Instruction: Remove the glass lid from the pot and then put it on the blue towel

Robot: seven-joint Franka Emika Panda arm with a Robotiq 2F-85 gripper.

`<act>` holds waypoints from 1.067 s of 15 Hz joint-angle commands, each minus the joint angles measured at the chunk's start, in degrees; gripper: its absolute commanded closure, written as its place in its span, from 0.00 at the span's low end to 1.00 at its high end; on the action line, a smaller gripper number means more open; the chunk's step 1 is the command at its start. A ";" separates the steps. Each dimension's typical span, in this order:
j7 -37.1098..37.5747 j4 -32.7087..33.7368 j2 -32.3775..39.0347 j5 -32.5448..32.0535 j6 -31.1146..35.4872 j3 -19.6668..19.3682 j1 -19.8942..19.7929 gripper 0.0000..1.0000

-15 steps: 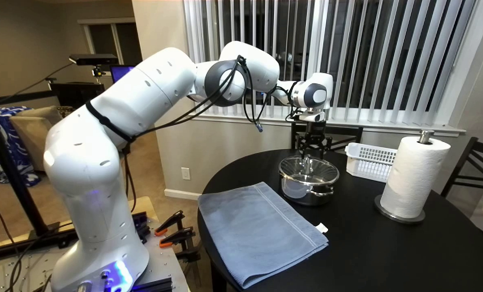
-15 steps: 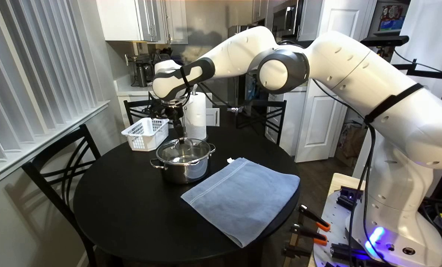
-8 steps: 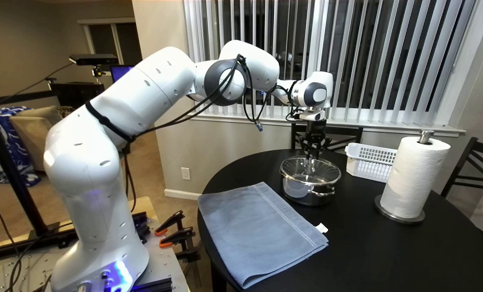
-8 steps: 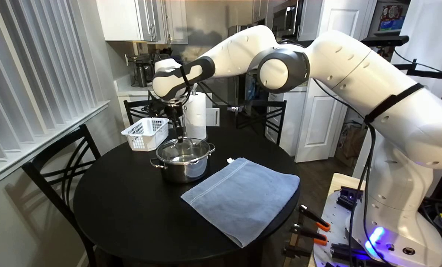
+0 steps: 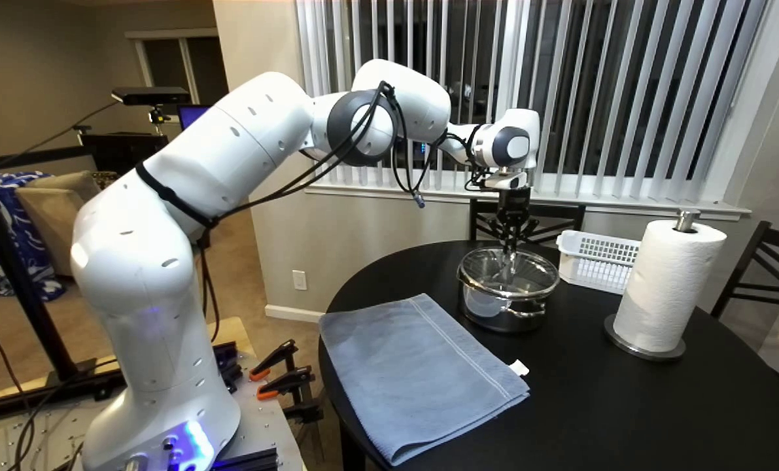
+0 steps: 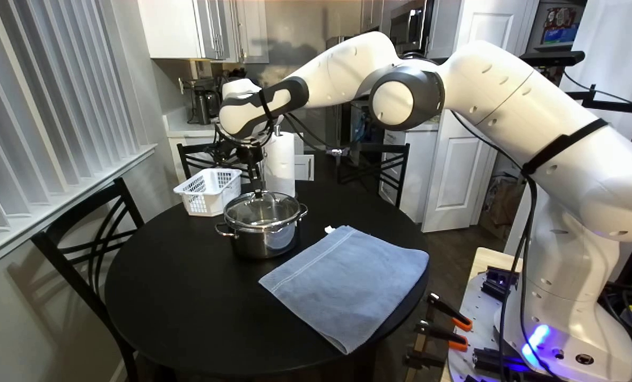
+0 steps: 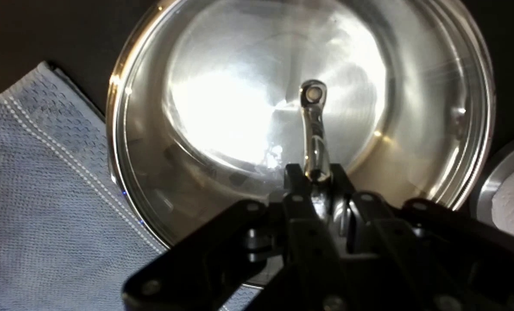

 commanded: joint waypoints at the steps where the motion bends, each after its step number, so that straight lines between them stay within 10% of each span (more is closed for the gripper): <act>1: 3.86 -4.50 -6.44 -2.01 0.71 -1.93 1.55 0.96; 10: 5.21 -3.74 -7.36 -4.03 -8.38 -2.12 1.14 0.95; 16: 5.52 -17.69 -16.77 -0.38 -3.32 -2.09 -2.84 0.95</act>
